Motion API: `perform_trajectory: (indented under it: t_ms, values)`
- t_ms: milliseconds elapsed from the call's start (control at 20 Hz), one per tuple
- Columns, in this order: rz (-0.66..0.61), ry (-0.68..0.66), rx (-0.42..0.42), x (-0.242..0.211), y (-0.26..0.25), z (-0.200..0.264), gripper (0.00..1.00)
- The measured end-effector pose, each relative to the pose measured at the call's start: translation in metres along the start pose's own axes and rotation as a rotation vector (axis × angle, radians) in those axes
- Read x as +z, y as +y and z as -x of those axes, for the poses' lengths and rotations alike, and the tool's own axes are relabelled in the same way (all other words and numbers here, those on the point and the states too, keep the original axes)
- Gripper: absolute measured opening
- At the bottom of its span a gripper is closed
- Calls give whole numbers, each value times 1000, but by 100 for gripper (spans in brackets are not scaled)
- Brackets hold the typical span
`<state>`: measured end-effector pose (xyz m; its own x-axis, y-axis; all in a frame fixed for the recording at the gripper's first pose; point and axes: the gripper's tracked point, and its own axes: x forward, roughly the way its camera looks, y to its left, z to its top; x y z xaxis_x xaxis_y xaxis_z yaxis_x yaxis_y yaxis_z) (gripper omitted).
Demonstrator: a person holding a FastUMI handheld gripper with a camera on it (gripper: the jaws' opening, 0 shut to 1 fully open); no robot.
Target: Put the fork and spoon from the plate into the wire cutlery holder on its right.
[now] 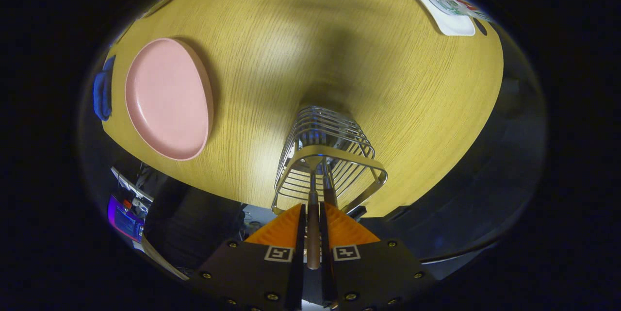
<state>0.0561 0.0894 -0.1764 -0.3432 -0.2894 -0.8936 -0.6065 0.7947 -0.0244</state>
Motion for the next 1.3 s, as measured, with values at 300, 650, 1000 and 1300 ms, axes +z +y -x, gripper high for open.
perform_trajectory:
  t_ms: [300,650,1000,1300]
  values:
    - [-8,-45,8,2,4,1,41]
    - [-50,-216,11,7,4,12,41]
    - [-254,-682,140,15,25,32,41]
    - [-339,-1280,60,18,27,92,42]
